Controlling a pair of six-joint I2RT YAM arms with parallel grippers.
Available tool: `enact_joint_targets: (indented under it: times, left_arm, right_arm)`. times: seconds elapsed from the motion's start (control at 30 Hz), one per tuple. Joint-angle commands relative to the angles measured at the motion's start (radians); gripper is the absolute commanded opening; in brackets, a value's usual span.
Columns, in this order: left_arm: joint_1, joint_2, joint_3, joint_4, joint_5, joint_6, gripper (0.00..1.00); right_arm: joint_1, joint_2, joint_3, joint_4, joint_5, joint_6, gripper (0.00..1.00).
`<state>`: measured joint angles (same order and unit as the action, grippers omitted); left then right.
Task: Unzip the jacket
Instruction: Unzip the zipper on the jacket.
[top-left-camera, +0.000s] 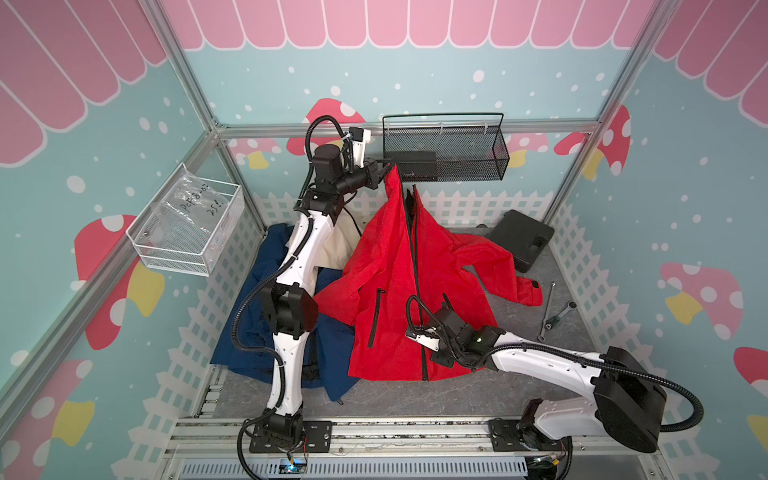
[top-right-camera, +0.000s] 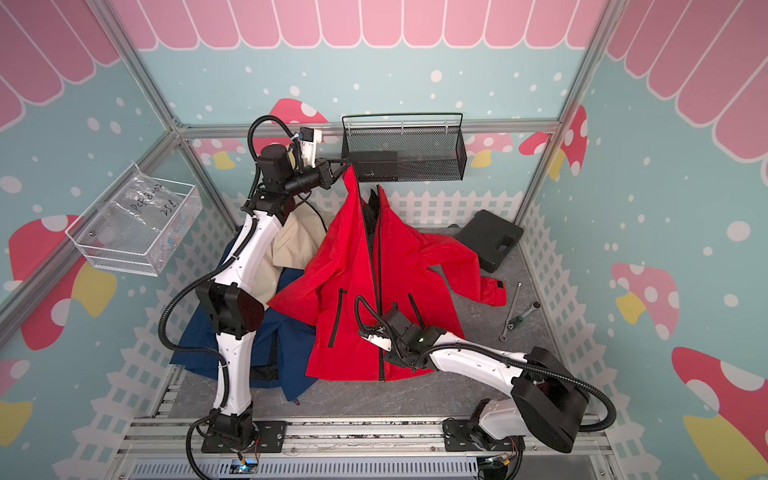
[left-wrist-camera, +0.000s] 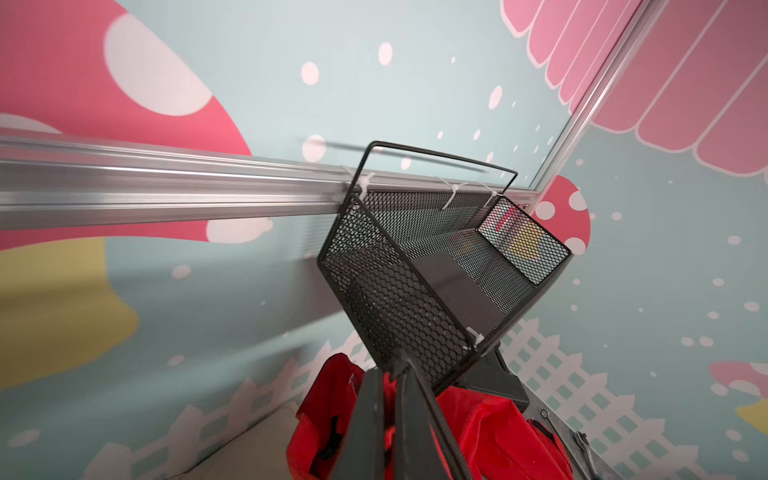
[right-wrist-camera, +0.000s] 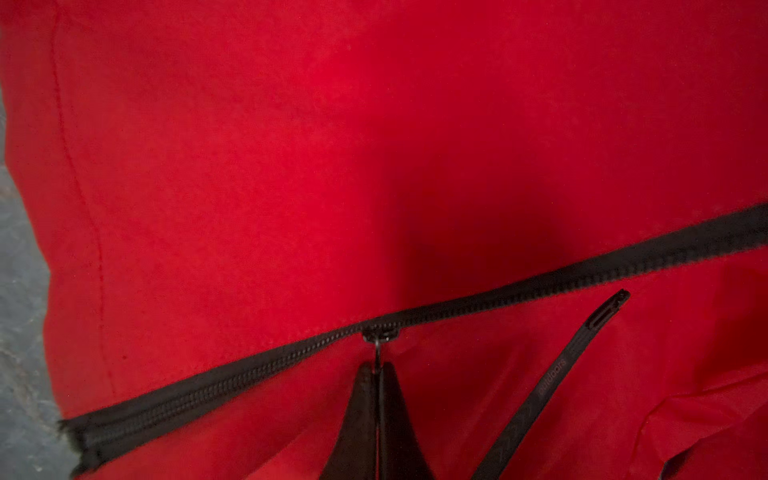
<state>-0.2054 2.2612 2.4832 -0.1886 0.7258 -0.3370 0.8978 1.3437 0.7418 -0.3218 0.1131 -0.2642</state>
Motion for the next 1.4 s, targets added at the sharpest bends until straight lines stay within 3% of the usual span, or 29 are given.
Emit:
enact_joint_targets:
  times: [0.0,0.3,0.93,1.37]
  left_arm:
    - [0.03,-0.002,0.028,0.109,-0.045,-0.019,0.0]
    - [0.067,-0.002,0.041,0.086,-0.031,-0.003,0.0]
    - [0.147,0.0,0.041,0.089,-0.015,-0.011,0.0]
    - [0.225,0.012,0.043,0.071,0.013,-0.03,0.0]
  right_arm:
    - [0.02,-0.014,-0.023,-0.06,-0.02,0.003,0.0]
    - [0.075,-0.061,-0.066,-0.039,-0.054,-0.026,0.0]
    - [0.224,-0.056,-0.109,-0.023,-0.007,-0.067,0.0]
    - [0.236,-0.076,-0.135,-0.004,-0.004,-0.053,0.0]
